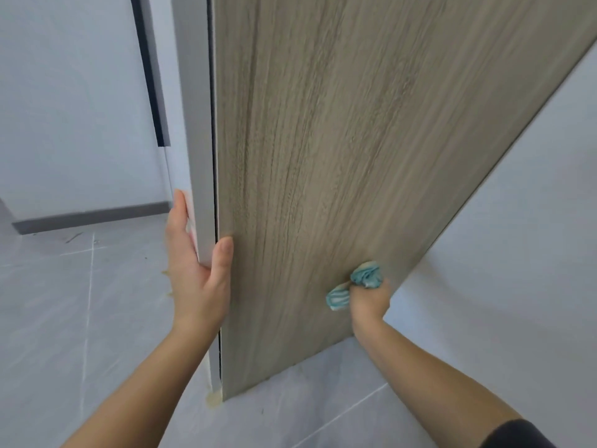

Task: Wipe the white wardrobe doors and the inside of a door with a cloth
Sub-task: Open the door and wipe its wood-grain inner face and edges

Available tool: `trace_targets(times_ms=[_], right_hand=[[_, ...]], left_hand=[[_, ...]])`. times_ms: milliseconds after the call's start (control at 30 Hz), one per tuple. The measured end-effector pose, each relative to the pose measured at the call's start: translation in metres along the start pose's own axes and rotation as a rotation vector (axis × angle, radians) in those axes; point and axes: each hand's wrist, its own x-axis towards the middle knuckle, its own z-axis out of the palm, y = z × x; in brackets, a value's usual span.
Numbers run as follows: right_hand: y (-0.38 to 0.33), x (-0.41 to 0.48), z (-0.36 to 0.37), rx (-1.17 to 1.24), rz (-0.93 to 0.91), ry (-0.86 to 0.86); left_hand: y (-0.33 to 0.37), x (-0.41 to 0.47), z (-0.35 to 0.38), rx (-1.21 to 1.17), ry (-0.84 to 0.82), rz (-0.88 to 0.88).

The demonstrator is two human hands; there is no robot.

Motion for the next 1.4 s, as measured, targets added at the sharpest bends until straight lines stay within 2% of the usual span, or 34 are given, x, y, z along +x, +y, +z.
trace_targets(times_ms=[167, 300, 400, 500, 600, 700, 867, 1000, 1133, 1200, 1300, 1400], right_hand=[[-0.010, -0.079, 0.023, 0.130, -0.027, -0.100], [-0.022, -0.140, 0.036, 0.222, -0.040, -0.251], [-0.031, -0.177, 0.036, 0.203, -0.125, -0.405], [-0.036, -0.199, 0.033, 0.222, -0.198, -0.550], [-0.033, -0.198, 0.028, 0.239, -0.196, -0.613], [-0.025, -0.182, 0.016, 0.254, -0.105, -0.666], [0.002, -0.153, 0.007, 0.278, 0.178, -0.622], [0.020, -0.138, 0.010, 0.287, 0.283, -0.594], [0.045, -0.121, 0.016, 0.222, 0.306, -0.558], [0.061, -0.116, 0.019, 0.197, 0.325, -0.543], [0.087, -0.112, 0.025, 0.123, 0.350, -0.535], [0.117, -0.112, 0.035, 0.053, 0.390, -0.534]], left_hand=[[-0.003, 0.002, -0.003, -0.004, -0.002, 0.036], [-0.001, 0.000, -0.004, 0.018, -0.013, 0.019], [0.003, -0.002, -0.006, 0.013, -0.038, -0.010], [0.005, -0.003, -0.007, -0.012, -0.068, -0.046], [0.008, -0.005, -0.010, -0.030, -0.097, -0.084], [0.001, -0.022, -0.017, -0.026, -0.133, -0.127], [-0.022, -0.066, -0.026, 0.081, -0.161, -0.205], [-0.046, -0.096, -0.034, 0.143, -0.110, -0.423], [-0.073, -0.131, -0.039, 0.256, -0.130, -0.850], [-0.082, -0.143, -0.037, 0.233, -0.184, -1.047], [-0.088, -0.153, -0.031, 0.201, -0.218, -1.220], [-0.103, -0.168, -0.019, 0.022, -0.338, -1.512]])
